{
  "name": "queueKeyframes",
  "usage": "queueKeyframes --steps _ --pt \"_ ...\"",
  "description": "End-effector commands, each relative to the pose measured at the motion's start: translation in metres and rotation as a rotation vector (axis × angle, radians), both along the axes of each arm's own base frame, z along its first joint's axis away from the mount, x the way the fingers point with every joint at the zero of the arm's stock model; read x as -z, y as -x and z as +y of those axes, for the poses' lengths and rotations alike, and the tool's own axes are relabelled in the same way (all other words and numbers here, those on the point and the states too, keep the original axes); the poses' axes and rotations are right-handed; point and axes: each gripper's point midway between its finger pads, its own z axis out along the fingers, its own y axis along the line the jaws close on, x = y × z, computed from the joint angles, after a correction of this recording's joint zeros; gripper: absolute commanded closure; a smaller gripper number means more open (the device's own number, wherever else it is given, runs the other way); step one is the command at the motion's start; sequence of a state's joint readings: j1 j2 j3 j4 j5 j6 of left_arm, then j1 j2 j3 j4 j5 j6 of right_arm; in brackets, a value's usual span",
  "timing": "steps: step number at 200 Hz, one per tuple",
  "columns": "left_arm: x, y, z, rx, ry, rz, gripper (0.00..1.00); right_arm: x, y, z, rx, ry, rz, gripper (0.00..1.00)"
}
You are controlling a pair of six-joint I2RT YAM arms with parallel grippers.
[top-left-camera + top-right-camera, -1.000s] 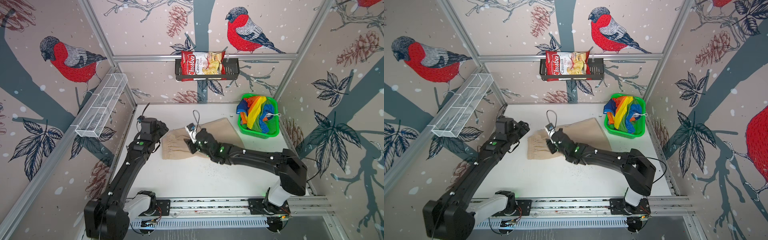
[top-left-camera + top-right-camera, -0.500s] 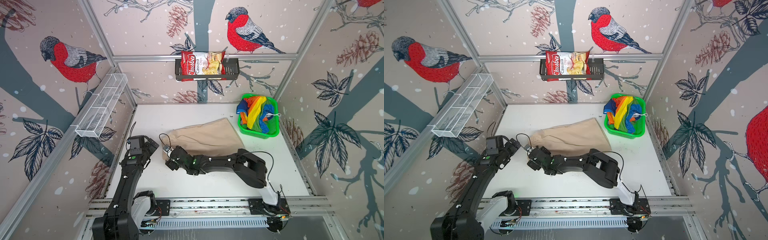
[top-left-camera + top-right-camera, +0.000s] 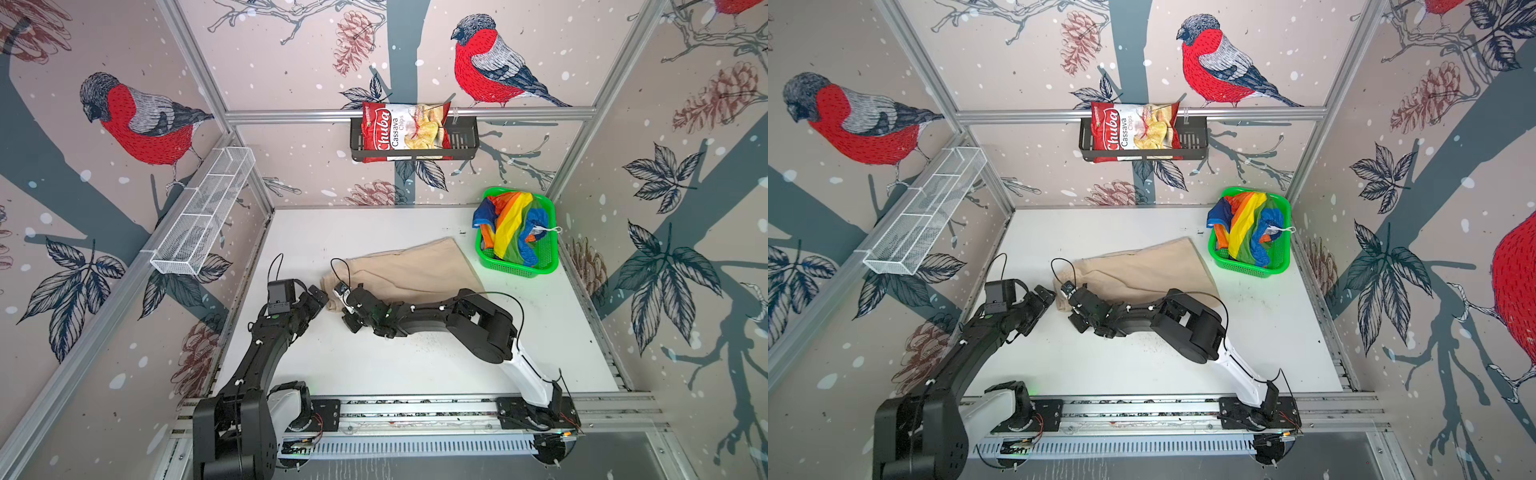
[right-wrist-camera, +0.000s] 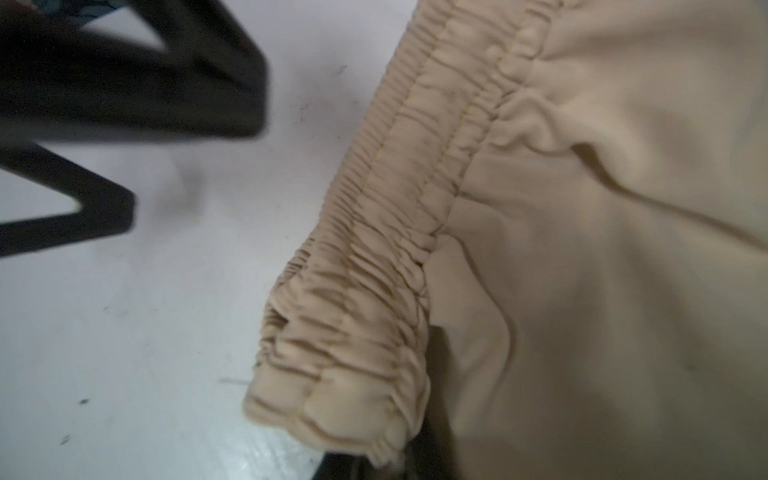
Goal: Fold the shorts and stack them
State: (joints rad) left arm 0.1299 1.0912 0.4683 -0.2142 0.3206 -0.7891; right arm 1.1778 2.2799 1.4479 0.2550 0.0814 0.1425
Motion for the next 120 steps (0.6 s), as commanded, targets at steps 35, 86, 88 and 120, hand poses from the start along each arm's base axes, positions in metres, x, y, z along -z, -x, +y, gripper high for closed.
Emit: queueKeyframes --steps 35,86,88,120 --pt "0.004 -0.012 -0.024 0.049 0.131 -0.083 0.03 -0.007 0.017 -0.001 -0.066 -0.146 0.179 0.94" --pt "0.012 -0.017 -0.035 0.058 0.109 -0.073 0.03 -0.020 0.017 -0.009 -0.089 -0.211 0.218 0.95" --pt "0.012 -0.018 -0.036 0.058 0.110 -0.074 0.03 -0.021 0.018 -0.009 -0.090 -0.213 0.218 0.95" --pt "0.020 -0.024 -0.046 0.082 0.114 -0.059 0.11 -0.028 0.021 -0.009 -0.106 -0.243 0.233 0.95"
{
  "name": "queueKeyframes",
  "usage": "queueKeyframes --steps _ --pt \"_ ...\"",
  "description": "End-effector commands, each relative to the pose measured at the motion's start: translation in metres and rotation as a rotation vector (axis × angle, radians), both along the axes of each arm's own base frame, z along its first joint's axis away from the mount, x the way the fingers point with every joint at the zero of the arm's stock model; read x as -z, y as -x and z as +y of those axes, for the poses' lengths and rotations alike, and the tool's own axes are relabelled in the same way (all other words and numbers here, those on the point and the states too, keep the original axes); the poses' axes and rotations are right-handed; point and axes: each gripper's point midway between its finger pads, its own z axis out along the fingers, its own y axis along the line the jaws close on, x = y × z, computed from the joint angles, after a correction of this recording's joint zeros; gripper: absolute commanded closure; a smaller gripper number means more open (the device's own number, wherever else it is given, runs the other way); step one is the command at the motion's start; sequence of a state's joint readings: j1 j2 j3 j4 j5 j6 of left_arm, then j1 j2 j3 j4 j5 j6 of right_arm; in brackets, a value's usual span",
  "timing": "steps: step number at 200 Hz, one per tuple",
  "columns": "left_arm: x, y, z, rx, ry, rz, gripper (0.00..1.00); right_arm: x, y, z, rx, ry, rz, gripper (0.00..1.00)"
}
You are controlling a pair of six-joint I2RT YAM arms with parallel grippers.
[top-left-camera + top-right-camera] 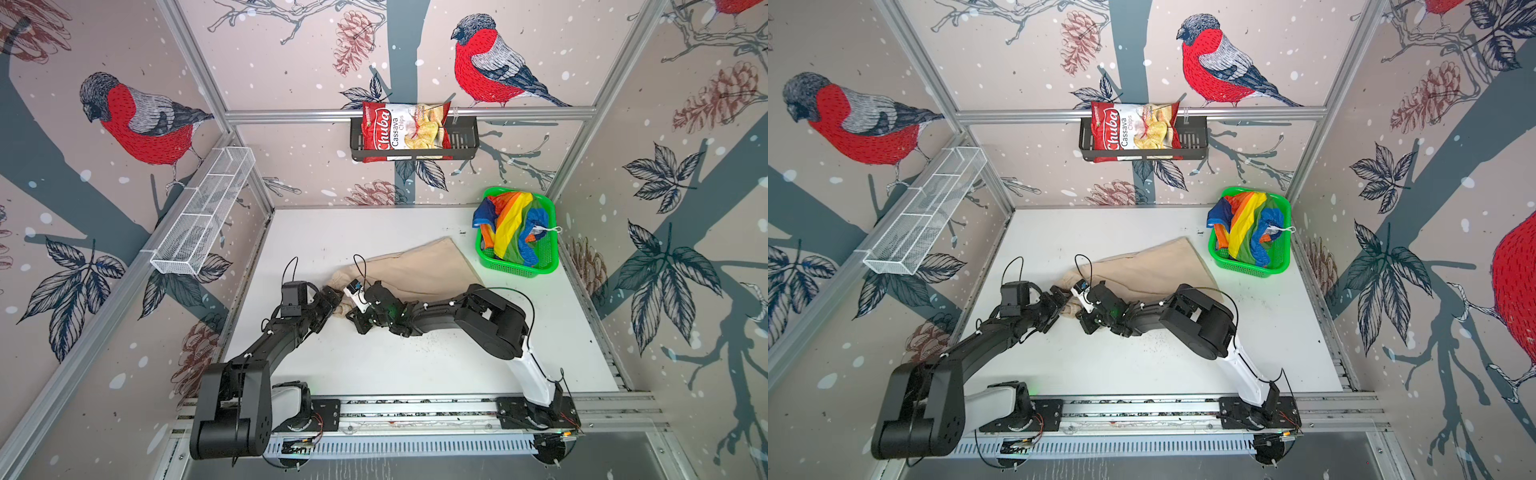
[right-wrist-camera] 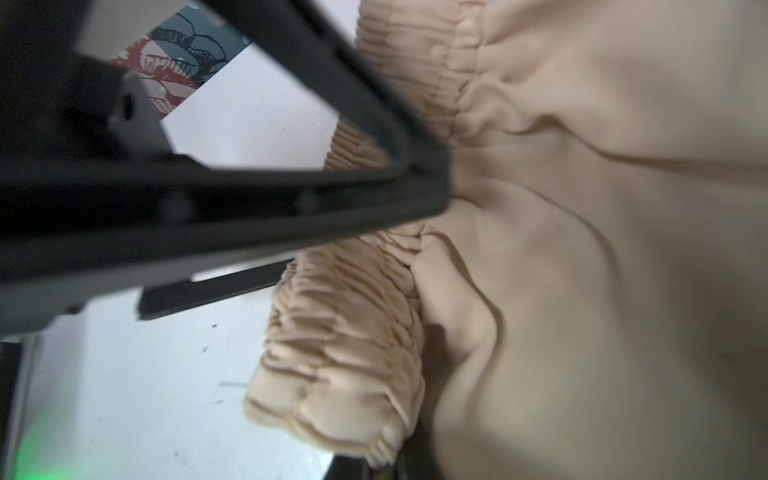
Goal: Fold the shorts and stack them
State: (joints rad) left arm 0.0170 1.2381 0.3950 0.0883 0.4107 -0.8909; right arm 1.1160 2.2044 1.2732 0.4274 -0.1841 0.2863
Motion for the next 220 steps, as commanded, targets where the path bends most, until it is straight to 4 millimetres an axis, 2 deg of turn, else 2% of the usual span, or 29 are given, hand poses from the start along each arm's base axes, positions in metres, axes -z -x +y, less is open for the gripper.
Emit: queueKeyframes --steps 1,21,32,44,61,71,88,93,110,124,134,139,153,162,175,194,204,208,220 --pt "0.003 -0.007 0.000 -0.014 -0.012 -0.003 0.11 -0.020 0.004 0.006 -0.030 -0.074 0.012 0.95" --pt "0.005 -0.011 0.000 -0.019 -0.014 -0.007 0.21 -0.022 0.009 0.008 -0.044 -0.078 0.015 0.95" --pt "0.002 -0.013 -0.001 -0.021 -0.009 -0.017 0.37 -0.021 0.012 0.008 -0.044 -0.077 0.019 0.94" --pt "-0.001 -0.016 0.000 -0.024 -0.013 -0.021 0.66 -0.022 0.014 0.008 -0.041 -0.078 0.029 0.89" --pt "-0.007 -0.020 0.004 -0.025 -0.049 -0.012 0.89 -0.025 0.018 0.008 -0.033 -0.083 0.038 0.79" --pt "-0.011 -0.023 0.008 -0.024 -0.077 0.000 1.00 -0.031 0.018 0.005 -0.029 -0.088 0.035 0.68" --pt "-0.025 -0.030 0.014 -0.010 -0.140 0.004 1.00 -0.051 0.018 -0.009 -0.017 -0.103 0.028 0.53" --pt "-0.028 -0.031 0.016 -0.004 -0.160 0.007 1.00 -0.063 0.017 -0.016 -0.009 -0.121 0.022 0.50" --pt "-0.040 -0.035 0.021 0.028 -0.225 0.017 1.00 -0.092 0.007 -0.048 0.058 -0.153 -0.001 0.39" --pt "-0.050 -0.039 0.023 0.058 -0.261 0.021 1.00 -0.099 -0.011 -0.079 0.154 -0.134 -0.026 0.36" --pt "-0.056 -0.041 0.023 0.079 -0.272 0.026 1.00 -0.092 -0.025 -0.097 0.217 -0.093 -0.020 0.42" --pt "-0.059 -0.042 0.023 0.088 -0.276 0.027 1.00 -0.086 -0.031 -0.105 0.239 -0.072 -0.008 0.50" --pt "-0.067 -0.044 0.022 0.111 -0.286 0.025 1.00 -0.067 -0.041 -0.116 0.281 -0.031 0.041 0.83" --pt "-0.075 -0.046 0.021 0.123 -0.291 0.016 1.00 -0.055 -0.044 -0.119 0.298 -0.005 0.067 0.93" --pt "-0.084 -0.048 0.020 0.140 -0.297 0.004 1.00 -0.036 -0.049 -0.117 0.319 0.060 0.087 0.99" --pt "-0.099 -0.050 0.018 0.166 -0.310 -0.004 1.00 -0.004 -0.054 -0.112 0.329 0.166 0.114 1.00" --pt "-0.101 -0.048 0.018 0.181 -0.316 0.009 1.00 0.008 -0.051 -0.104 0.305 0.182 0.143 1.00" --pt "-0.113 -0.054 0.018 0.181 -0.321 -0.015 1.00 0.013 -0.048 -0.101 0.294 0.186 0.156 1.00" --pt "-0.125 -0.056 0.018 0.191 -0.325 -0.028 1.00 0.022 -0.040 -0.090 0.258 0.190 0.189 1.00"
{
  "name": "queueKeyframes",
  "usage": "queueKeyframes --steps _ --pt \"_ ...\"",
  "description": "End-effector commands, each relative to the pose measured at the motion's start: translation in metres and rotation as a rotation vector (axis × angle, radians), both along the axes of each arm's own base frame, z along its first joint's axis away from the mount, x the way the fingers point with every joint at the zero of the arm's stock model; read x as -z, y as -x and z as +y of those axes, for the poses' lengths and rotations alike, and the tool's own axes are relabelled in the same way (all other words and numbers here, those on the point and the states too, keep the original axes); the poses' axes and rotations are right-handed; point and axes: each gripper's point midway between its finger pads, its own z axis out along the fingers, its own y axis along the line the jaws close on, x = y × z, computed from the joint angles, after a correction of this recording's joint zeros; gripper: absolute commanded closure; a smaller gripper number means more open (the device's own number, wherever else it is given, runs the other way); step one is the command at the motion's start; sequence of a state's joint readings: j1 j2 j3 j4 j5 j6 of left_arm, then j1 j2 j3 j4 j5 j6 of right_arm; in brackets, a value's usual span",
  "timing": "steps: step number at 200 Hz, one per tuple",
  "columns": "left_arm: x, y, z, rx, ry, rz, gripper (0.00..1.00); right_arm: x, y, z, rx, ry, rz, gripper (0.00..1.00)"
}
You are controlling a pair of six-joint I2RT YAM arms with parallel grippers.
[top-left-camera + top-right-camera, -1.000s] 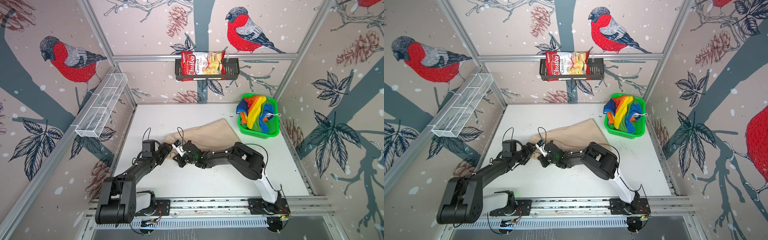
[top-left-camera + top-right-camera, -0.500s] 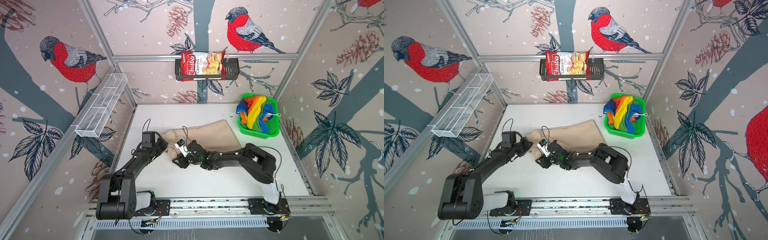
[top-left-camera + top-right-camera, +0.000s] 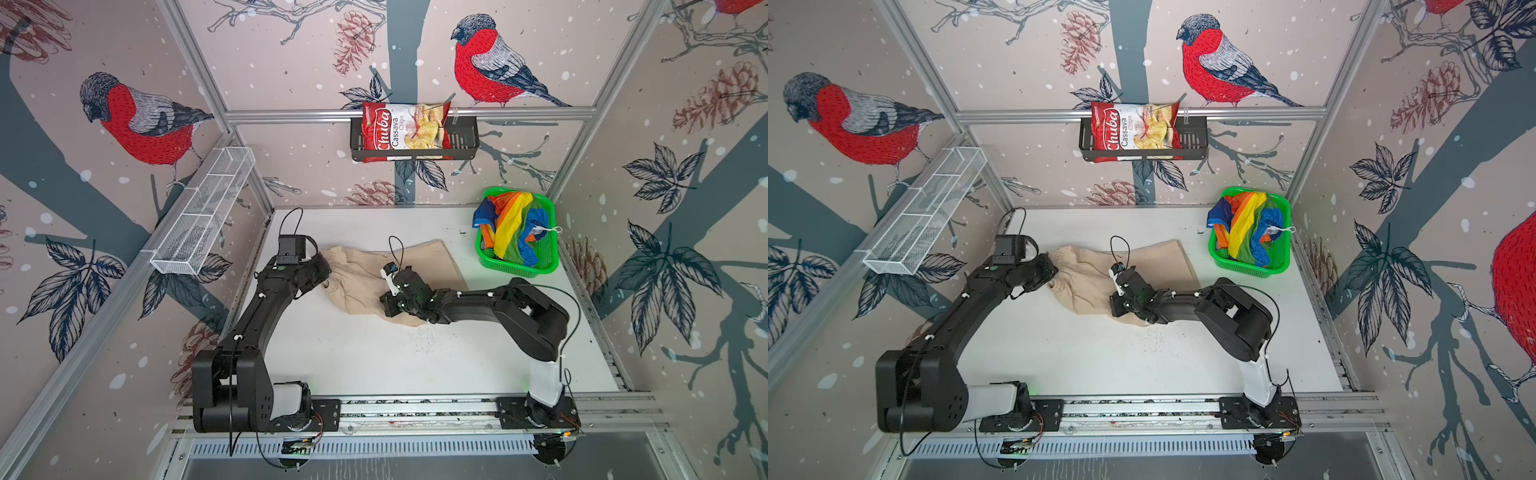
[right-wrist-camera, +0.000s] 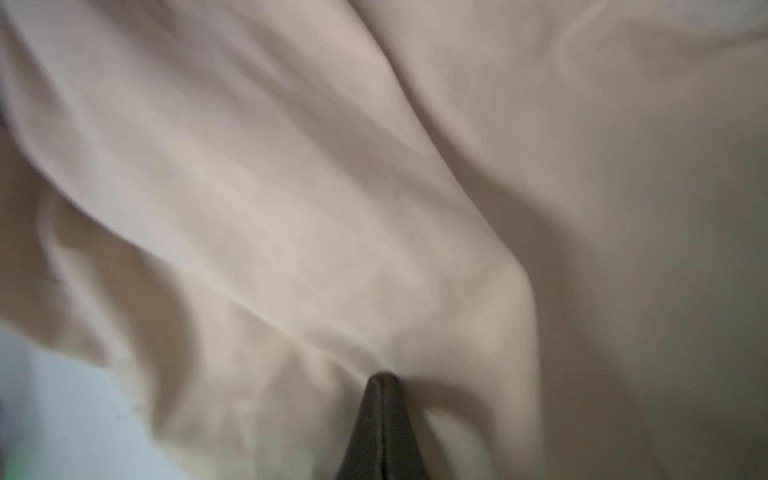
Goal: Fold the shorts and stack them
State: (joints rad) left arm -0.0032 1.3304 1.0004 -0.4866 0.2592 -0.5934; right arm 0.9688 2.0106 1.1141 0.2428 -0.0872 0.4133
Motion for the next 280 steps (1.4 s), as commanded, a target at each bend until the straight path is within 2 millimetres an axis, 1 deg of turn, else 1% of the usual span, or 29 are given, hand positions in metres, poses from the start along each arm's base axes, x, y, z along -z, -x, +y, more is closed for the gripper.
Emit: queueKeyframes --steps 1,9,24,37,45,57,68,80,96,107,113,127,136,142,156,170,182,202,225,240,249,256,268,280 --pt "-0.015 0.003 -0.001 0.050 -0.031 0.011 1.00 0.026 0.016 0.008 -0.044 0.051 0.084 1.00" --pt "-0.023 0.001 -0.001 0.055 -0.033 0.002 1.00 0.030 0.024 0.019 -0.075 0.044 0.102 1.00" --pt "-0.036 -0.001 -0.001 0.060 -0.034 -0.014 1.00 0.028 0.039 0.042 -0.145 0.013 0.116 1.00" --pt "-0.045 -0.004 -0.001 0.066 -0.042 -0.028 1.00 0.018 0.053 0.062 -0.211 -0.028 0.109 0.99" --pt "-0.051 -0.005 0.000 0.066 -0.051 -0.035 1.00 0.008 0.059 0.072 -0.248 -0.057 0.098 0.99" --pt "-0.057 -0.005 0.003 0.063 -0.068 -0.040 1.00 -0.009 0.061 0.079 -0.271 -0.096 0.078 0.99" --pt "-0.060 -0.005 0.005 0.058 -0.082 -0.034 1.00 -0.026 0.057 0.074 -0.263 -0.130 0.065 0.99" --pt "-0.062 -0.005 0.006 0.061 -0.094 -0.031 1.00 -0.047 0.050 0.061 -0.242 -0.172 0.057 0.99" --pt "-0.065 -0.006 0.009 0.062 -0.114 -0.022 1.00 -0.072 0.040 0.030 -0.187 -0.210 0.040 0.98" --pt "-0.065 -0.008 0.011 0.062 -0.129 -0.012 1.00 -0.078 0.033 0.002 -0.128 -0.203 0.035 0.97" --pt "-0.065 -0.008 0.012 0.062 -0.135 -0.006 1.00 -0.077 0.031 -0.012 -0.099 -0.194 0.038 0.97" --pt "-0.067 -0.010 0.011 0.066 -0.133 -0.007 1.00 -0.069 0.031 -0.038 -0.045 -0.169 0.064 0.97" --pt "-0.068 -0.012 0.009 0.068 -0.122 -0.010 1.00 -0.063 0.035 -0.048 -0.036 -0.169 0.083 0.97" --pt "-0.068 -0.013 0.008 0.070 -0.115 -0.009 1.00 -0.060 0.040 -0.050 -0.037 -0.171 0.096 0.97" --pt "-0.067 -0.015 0.006 0.072 -0.103 -0.006 1.00 -0.056 0.050 -0.046 -0.061 -0.187 0.120 0.97" --pt "-0.067 -0.016 0.005 0.072 -0.097 -0.002 1.00 -0.055 0.062 -0.035 -0.097 -0.185 0.118 0.97" --pt "-0.066 -0.017 0.006 0.064 -0.101 -0.001 1.00 -0.048 0.074 -0.023 -0.134 -0.166 0.119 0.97" --pt "-0.067 -0.017 0.009 0.056 -0.114 0.008 1.00 -0.019 0.087 -0.012 -0.171 -0.112 0.172 0.98" --pt "-0.073 -0.018 0.008 0.059 -0.115 0.010 1.00 0.018 0.099 -0.009 -0.196 -0.060 0.246 0.99" --pt "-0.080 -0.020 0.009 0.060 -0.129 0.006 1.00 0.029 0.106 -0.008 -0.214 -0.052 0.274 0.99" --pt "-0.084 -0.021 0.011 0.055 -0.141 0.004 1.00 0.028 0.108 -0.007 -0.220 -0.054 0.275 0.99" --pt "-0.086 -0.022 0.012 0.053 -0.150 0.006 1.00 0.024 0.109 -0.006 -0.227 -0.061 0.267 0.99" --pt "-0.091 -0.025 0.013 0.055 -0.169 0.008 1.00 0.009 0.109 -0.007 -0.236 -0.088 0.239 0.99" --pt "-0.095 -0.028 0.011 0.056 -0.209 0.015 1.00 -0.012 0.105 -0.011 -0.231 -0.120 0.204 0.99"
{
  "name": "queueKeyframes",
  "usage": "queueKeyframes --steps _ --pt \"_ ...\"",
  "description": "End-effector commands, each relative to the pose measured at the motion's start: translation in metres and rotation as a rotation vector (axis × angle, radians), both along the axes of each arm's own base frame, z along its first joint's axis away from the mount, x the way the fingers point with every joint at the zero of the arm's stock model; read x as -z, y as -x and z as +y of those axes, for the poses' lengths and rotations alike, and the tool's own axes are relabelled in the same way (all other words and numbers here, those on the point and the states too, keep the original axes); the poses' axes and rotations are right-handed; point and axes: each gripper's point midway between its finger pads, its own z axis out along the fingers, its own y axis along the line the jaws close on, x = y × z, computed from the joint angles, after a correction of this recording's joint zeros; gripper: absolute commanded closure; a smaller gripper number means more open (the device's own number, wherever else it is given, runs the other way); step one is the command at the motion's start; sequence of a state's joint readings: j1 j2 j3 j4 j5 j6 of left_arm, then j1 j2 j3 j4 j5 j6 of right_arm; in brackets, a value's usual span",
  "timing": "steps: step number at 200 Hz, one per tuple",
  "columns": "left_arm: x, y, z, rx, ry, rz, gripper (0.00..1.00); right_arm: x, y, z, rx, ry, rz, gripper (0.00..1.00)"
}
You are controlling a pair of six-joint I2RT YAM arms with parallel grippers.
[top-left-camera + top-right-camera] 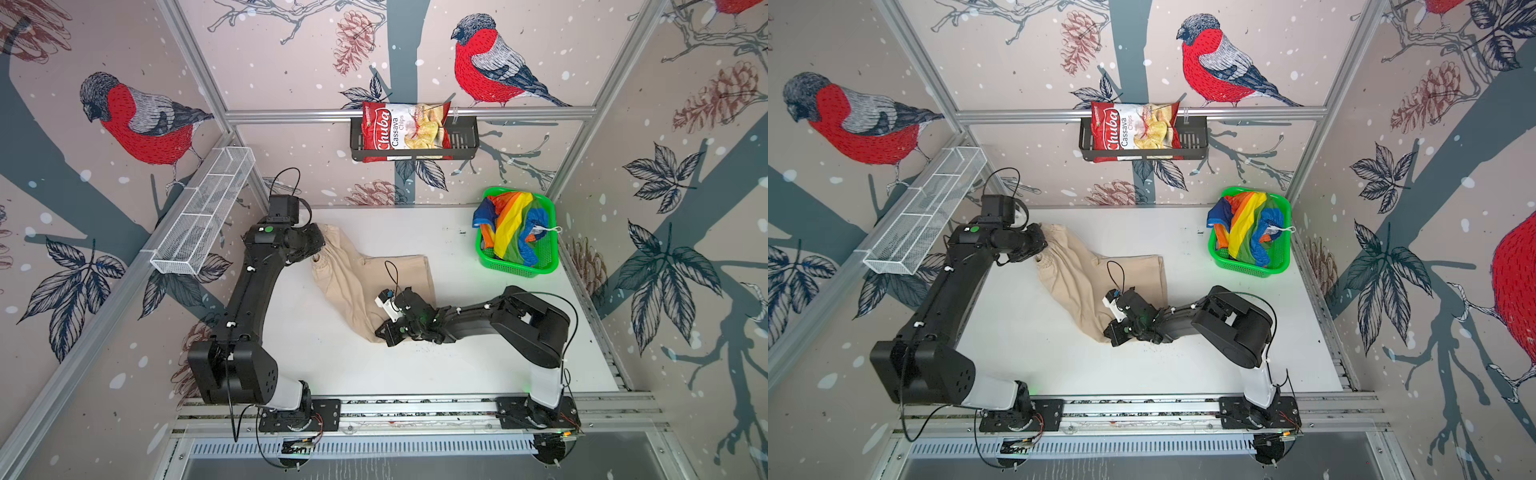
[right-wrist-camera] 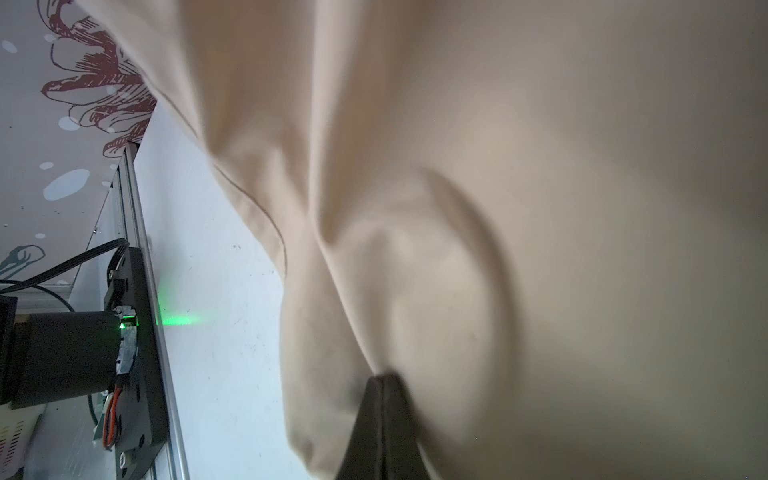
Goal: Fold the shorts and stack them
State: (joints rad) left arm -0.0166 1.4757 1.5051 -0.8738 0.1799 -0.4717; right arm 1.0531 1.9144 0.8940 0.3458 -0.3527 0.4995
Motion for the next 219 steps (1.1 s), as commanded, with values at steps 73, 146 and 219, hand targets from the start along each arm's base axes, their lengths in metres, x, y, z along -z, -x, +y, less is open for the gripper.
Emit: queueKeyframes --steps 73,146,219 --pt "0.017 -0.009 -0.057 0.124 -0.249 0.111 1.00 -0.044 -0.035 -0.132 0.310 0.060 -0.074 0.99" --pt "0.069 0.002 -0.143 0.236 -0.141 0.213 1.00 -0.003 -0.015 -0.162 0.381 0.064 0.026 0.99" --pt "0.123 0.031 -0.225 0.338 -0.018 0.293 0.86 0.013 -0.008 -0.178 0.406 0.111 0.030 1.00"
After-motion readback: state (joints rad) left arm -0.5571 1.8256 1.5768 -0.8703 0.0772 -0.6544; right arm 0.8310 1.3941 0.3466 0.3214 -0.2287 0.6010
